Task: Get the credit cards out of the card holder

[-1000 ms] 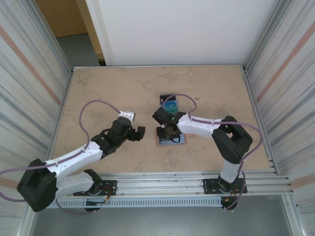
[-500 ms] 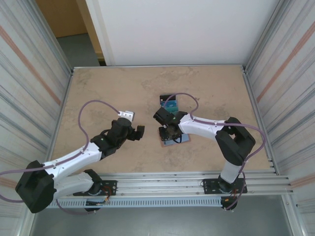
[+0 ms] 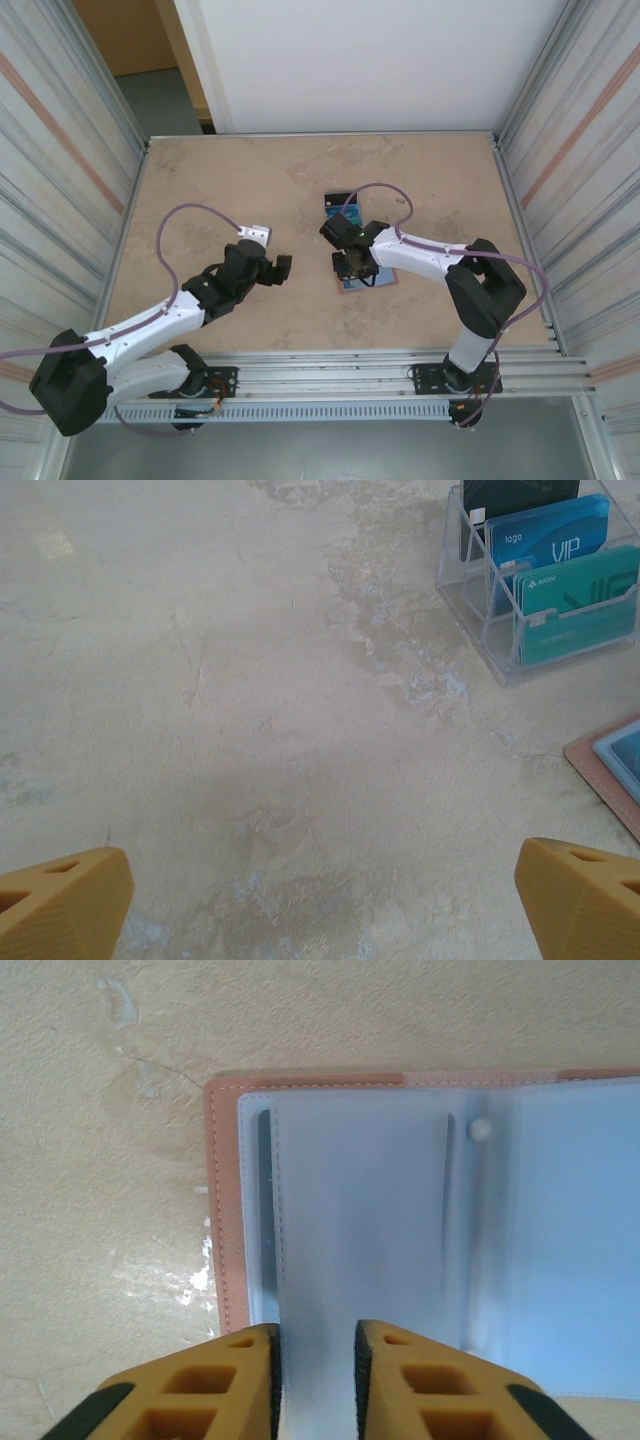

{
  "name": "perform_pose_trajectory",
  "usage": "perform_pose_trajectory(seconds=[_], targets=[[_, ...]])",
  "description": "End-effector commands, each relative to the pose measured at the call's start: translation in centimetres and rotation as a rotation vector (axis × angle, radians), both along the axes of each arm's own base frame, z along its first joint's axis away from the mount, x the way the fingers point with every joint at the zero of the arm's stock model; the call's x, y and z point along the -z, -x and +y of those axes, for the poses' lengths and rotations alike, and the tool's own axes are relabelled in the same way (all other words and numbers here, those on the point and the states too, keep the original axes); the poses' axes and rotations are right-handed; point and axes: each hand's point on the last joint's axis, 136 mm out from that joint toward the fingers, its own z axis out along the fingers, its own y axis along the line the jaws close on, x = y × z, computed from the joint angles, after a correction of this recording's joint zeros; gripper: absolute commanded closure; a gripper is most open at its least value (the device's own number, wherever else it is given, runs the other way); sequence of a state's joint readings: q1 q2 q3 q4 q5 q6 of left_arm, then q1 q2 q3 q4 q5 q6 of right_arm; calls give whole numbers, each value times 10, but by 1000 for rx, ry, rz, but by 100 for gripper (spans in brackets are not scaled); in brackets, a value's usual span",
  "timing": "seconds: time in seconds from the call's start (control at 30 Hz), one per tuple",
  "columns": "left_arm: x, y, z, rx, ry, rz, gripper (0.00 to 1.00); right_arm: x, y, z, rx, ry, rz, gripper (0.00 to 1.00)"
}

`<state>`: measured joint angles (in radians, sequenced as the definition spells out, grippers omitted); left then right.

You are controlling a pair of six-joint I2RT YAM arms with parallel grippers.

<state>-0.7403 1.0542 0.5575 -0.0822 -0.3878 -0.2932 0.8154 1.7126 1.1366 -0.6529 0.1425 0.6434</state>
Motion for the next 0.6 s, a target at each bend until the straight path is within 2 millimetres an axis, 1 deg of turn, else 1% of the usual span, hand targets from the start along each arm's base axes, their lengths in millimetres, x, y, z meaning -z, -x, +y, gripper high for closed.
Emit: perform_pose_trajectory(seconds=[0.0,0.13,0.4,0.57], targets=[[-17,-3,-1,-22,26,-33,1,-17,-4,-15,19,25,-42,70],[-19,-4,-2,-20,26,-37,1,-20,-7,-28,34,49,-49,70],[-17,-4,-4,-14,21,-33,1,-22,-13,-57,78,82,-54,70],[-15,-3,-9,2,5,-28,1,-14,-15,-80,116,110,-36,69]])
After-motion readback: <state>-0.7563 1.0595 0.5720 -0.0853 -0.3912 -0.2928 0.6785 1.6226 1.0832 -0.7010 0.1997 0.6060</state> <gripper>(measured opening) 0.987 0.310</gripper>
